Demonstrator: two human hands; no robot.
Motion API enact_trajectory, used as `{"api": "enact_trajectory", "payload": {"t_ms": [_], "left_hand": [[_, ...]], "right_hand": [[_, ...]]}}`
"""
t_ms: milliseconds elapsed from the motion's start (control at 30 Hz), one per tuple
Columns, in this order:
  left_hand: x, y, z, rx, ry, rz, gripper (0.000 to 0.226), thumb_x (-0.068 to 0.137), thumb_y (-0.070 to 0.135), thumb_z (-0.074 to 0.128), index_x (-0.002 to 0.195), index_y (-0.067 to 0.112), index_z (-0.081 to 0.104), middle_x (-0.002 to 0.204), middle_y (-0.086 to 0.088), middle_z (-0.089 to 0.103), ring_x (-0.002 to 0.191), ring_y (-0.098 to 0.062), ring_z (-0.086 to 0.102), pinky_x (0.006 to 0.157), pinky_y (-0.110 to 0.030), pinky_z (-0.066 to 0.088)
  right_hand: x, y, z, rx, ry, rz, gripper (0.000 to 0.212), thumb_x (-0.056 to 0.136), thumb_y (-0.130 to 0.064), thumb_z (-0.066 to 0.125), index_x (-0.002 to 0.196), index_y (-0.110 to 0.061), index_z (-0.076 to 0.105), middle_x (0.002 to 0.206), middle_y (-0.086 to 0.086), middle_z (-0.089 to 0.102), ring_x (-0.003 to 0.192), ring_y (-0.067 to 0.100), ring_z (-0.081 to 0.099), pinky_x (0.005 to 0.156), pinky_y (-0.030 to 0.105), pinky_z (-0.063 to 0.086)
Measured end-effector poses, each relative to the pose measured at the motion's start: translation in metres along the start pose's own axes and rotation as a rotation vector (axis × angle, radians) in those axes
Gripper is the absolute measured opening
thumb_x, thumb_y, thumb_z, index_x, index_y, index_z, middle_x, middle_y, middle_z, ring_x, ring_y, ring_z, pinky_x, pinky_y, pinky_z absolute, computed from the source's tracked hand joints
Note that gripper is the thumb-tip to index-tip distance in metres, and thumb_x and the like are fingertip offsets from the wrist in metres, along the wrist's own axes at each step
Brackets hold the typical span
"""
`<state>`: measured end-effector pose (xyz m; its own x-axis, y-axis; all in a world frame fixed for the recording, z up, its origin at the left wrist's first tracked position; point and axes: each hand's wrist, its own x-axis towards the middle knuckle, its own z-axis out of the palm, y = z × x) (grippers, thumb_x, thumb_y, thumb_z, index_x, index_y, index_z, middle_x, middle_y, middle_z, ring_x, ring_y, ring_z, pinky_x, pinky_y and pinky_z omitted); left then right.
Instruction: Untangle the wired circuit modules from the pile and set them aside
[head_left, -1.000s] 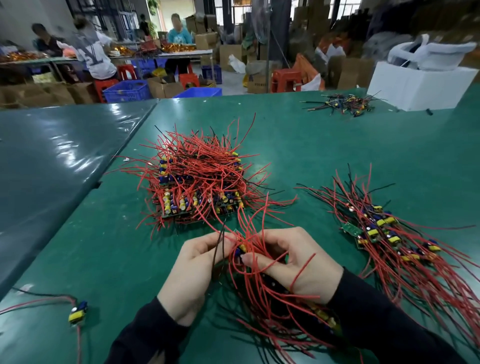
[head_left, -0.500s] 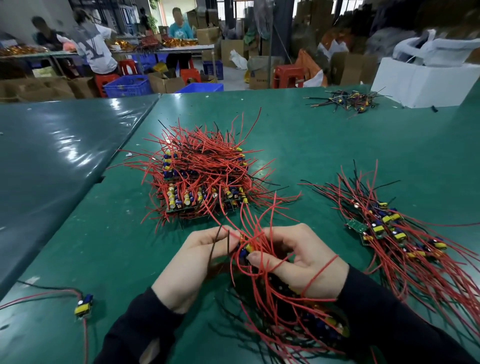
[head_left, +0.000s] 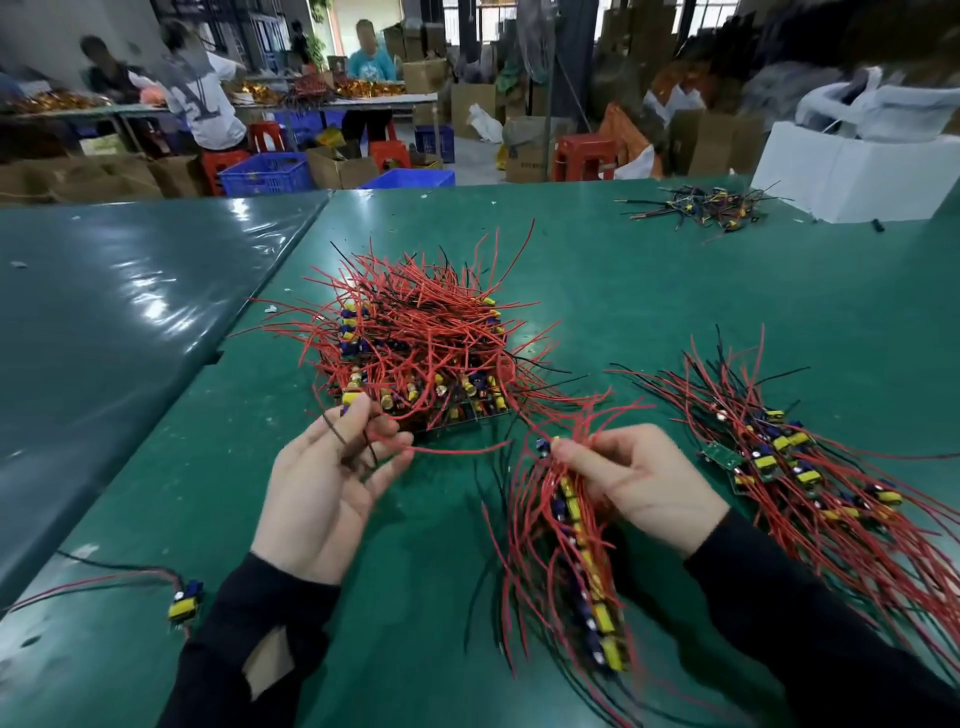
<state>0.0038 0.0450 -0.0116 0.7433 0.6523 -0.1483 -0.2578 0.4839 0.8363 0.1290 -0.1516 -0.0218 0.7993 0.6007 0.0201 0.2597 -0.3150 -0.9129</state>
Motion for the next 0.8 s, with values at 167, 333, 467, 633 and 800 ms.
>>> {"api": "enact_trajectory", "payload": {"t_ms": [167, 333, 467, 633, 800], "left_hand": [[-0.002, -0.002, 0.008, -0.164, -0.125, -0.111, 0.019, 0.075, 0.028, 0.058, 0.085, 0.013, 0.061, 0.052, 0.008, 0.047, 0.043, -0.004, 0.048, 0.051, -0.017, 0.052], [-0.013, 0.018, 0.001, -0.284, -0.368, -0.115, 0.024, 0.078, 0.029, 0.062, 0.096, 0.014, 0.067, 0.061, 0.01, 0.037, 0.041, -0.002, 0.033, 0.029, -0.007, 0.027], [-0.029, 0.002, 0.02, 0.254, -0.416, 0.027, 0.036, 0.079, 0.021, 0.056, 0.112, 0.012, 0.066, 0.06, 0.002, 0.047, 0.038, -0.002, 0.024, 0.036, -0.005, 0.018], [-0.04, -0.015, 0.033, 0.488, -0.445, 0.146, 0.038, 0.08, 0.012, 0.061, 0.117, 0.014, 0.055, 0.059, -0.003, 0.056, 0.036, -0.002, 0.034, 0.036, -0.011, 0.025], [-0.04, -0.019, 0.031, 0.693, -0.527, 0.209, 0.04, 0.085, -0.006, 0.061, 0.115, 0.018, 0.054, 0.065, -0.006, 0.06, 0.045, -0.007, 0.038, 0.044, -0.013, 0.03]], "right_hand": [[0.001, 0.012, -0.021, -0.745, 0.152, -0.067, 0.051, 0.092, -0.05, 0.047, 0.06, -0.012, 0.06, 0.049, -0.001, 0.048, 0.059, 0.025, 0.05, 0.056, 0.031, 0.033], [0.005, 0.007, -0.044, -0.595, 0.489, -0.184, 0.016, 0.088, -0.016, 0.056, 0.09, -0.012, 0.071, 0.083, 0.009, 0.07, 0.08, 0.031, 0.065, 0.077, 0.035, 0.05], [-0.011, -0.02, -0.025, -0.043, 0.523, -0.491, 0.019, 0.086, -0.012, 0.052, 0.089, -0.018, 0.07, 0.08, 0.0, 0.07, 0.075, 0.017, 0.068, 0.072, 0.026, 0.052], [-0.032, -0.034, 0.008, 0.124, 0.006, -0.39, 0.019, 0.086, -0.029, 0.058, 0.091, -0.016, 0.071, 0.081, 0.004, 0.072, 0.072, 0.018, 0.067, 0.071, 0.031, 0.055], [-0.029, -0.029, 0.005, -0.078, -0.078, -0.36, 0.02, 0.076, -0.031, 0.076, 0.091, -0.019, 0.072, 0.076, 0.0, 0.071, 0.07, 0.014, 0.066, 0.075, 0.037, 0.053]]}}
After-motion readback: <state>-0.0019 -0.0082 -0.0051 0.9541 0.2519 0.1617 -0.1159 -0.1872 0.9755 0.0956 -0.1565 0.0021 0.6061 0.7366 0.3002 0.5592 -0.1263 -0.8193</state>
